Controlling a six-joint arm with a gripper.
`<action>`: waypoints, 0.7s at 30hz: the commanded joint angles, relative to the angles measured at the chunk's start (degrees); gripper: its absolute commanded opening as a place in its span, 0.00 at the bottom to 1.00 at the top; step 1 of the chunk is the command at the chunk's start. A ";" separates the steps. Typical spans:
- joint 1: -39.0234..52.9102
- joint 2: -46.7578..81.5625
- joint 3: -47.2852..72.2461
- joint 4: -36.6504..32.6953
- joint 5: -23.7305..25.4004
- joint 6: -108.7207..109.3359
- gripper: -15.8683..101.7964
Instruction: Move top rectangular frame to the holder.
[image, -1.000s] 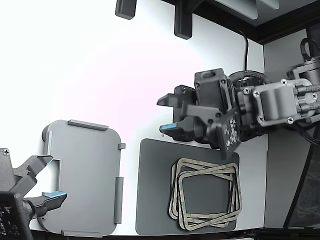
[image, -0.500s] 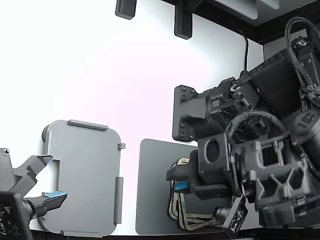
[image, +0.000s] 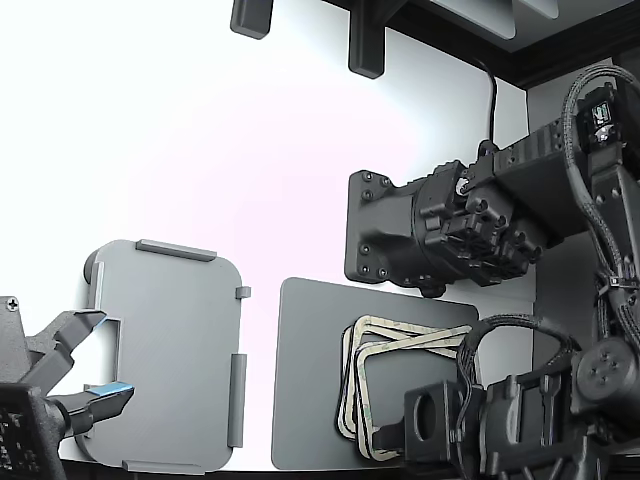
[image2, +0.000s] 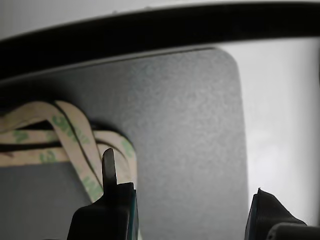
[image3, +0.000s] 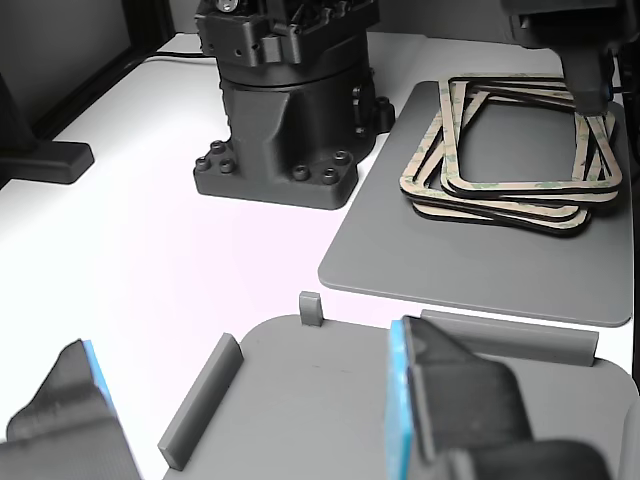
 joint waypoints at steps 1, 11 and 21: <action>0.35 -1.49 -3.34 0.70 -0.62 0.09 0.91; 3.87 -7.91 -2.90 0.79 -2.46 -3.60 0.89; 3.60 -8.09 3.43 -1.58 -3.34 -7.73 0.91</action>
